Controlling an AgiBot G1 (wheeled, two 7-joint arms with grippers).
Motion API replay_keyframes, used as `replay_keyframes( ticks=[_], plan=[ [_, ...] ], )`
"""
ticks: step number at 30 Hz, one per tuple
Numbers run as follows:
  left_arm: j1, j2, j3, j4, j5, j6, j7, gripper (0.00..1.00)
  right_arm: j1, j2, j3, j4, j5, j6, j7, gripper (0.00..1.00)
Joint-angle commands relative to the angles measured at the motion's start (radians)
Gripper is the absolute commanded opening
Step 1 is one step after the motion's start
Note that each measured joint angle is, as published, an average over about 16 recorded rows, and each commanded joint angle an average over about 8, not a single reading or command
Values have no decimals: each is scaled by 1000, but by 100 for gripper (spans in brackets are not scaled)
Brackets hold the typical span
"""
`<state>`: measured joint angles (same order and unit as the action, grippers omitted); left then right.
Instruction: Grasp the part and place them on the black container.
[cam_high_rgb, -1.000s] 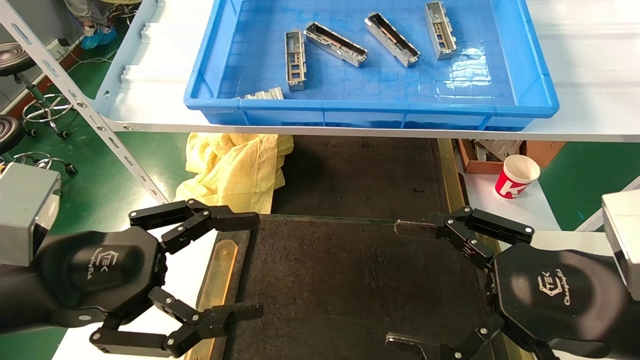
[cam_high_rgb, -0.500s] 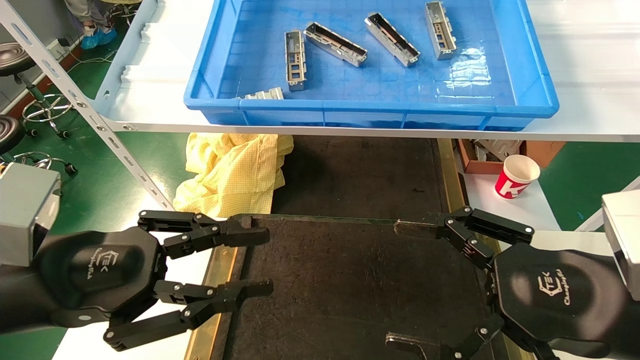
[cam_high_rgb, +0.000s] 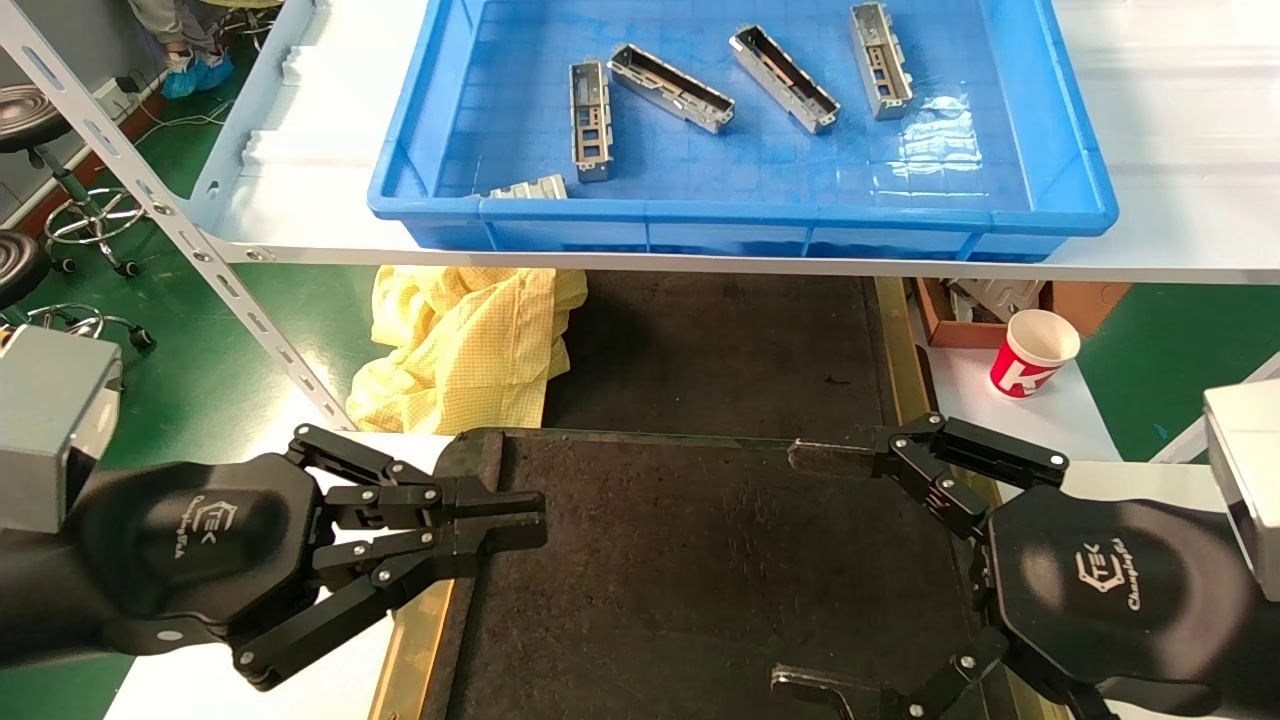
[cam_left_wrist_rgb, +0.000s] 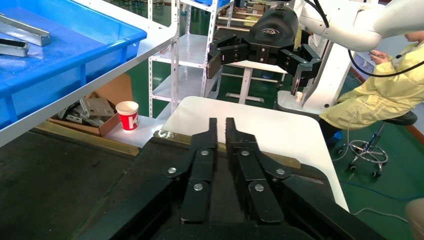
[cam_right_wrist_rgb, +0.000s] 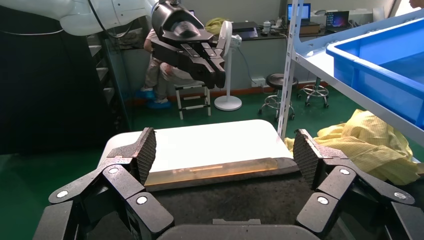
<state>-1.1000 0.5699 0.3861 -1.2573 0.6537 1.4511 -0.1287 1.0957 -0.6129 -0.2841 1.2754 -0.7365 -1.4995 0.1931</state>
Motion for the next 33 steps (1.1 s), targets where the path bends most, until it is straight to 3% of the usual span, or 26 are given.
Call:
replay_keyframes(
  ticks=[1, 6, 13, 18, 27, 33],
  plan=[
    [0, 0, 0, 0, 0, 0, 0, 0, -3, 1, 1, -1, 2, 0, -2, 100],
    [0, 0, 0, 0, 0, 0, 0, 0, 77, -10, -14, -14, -29, -8, 28, 100],
    [0, 0, 0, 0, 0, 0, 0, 0, 273, -89, -64, -107, -118, -9, 84, 100],
    [0, 0, 0, 0, 0, 0, 0, 0, 395, -183, -100, -278, -167, -23, 65, 100],
    [0, 0, 0, 0, 0, 0, 0, 0, 613, -337, -169, -617, -300, -32, -69, 100],
    [0, 0, 0, 0, 0, 0, 0, 0, 735, -432, -224, -842, -418, 54, -162, 100]
  ],
)
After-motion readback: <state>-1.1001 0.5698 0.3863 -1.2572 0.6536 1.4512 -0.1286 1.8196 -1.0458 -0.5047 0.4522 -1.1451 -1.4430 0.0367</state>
